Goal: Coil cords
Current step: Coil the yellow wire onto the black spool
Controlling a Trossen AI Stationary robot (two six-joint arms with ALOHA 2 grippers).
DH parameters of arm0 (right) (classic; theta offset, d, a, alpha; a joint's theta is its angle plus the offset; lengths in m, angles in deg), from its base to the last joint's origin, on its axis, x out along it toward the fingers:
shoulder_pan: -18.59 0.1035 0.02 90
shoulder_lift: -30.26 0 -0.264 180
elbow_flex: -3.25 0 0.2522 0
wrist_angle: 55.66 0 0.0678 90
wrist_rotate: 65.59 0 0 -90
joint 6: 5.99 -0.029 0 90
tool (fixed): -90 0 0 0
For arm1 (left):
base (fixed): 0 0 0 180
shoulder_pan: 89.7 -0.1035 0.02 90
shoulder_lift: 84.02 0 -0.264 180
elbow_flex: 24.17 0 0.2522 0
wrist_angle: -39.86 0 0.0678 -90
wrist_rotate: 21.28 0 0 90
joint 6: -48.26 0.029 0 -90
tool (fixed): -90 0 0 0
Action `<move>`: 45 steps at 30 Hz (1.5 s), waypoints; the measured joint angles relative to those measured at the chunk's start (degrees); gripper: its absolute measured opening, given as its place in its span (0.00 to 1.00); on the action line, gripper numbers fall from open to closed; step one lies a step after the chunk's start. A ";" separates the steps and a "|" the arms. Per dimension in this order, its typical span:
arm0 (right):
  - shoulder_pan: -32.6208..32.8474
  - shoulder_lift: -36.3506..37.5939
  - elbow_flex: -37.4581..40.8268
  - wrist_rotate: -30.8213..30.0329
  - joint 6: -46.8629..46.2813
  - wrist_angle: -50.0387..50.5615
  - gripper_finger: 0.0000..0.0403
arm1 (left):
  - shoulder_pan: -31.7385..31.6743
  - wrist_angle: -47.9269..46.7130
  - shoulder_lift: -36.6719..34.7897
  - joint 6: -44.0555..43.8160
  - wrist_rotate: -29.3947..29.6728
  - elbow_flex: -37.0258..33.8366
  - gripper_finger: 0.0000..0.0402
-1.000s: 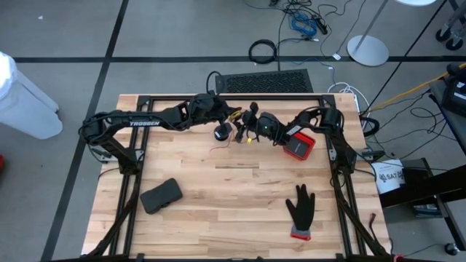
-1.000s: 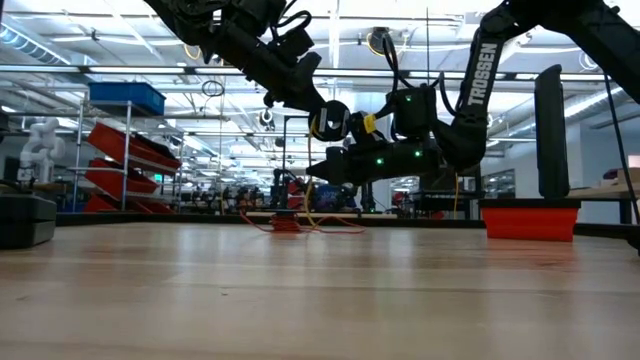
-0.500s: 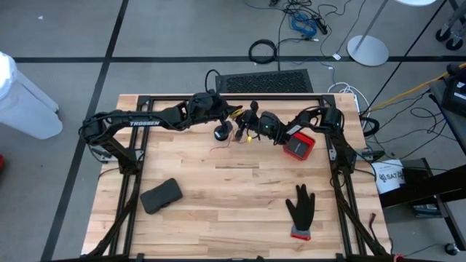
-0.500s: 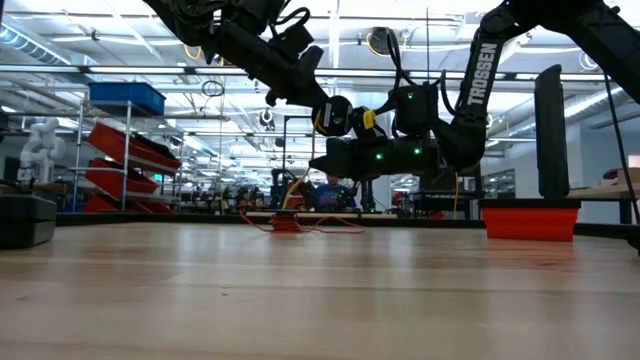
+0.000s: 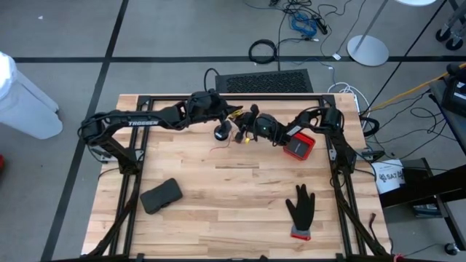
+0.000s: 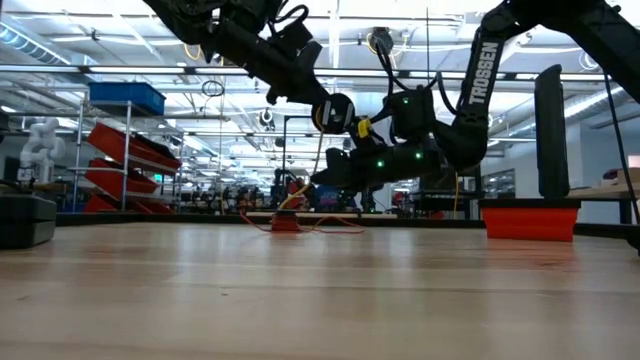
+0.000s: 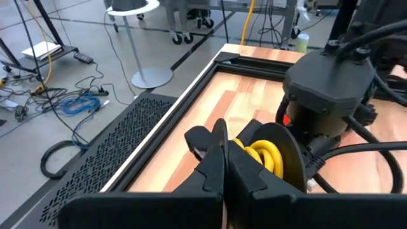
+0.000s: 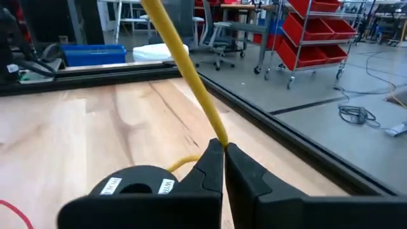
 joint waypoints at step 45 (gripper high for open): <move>0.39 -0.09 4.92 17.56 -1.60 -5.10 0.31 | -0.04 -13.84 -8.22 4.22 3.04 0.07 0.00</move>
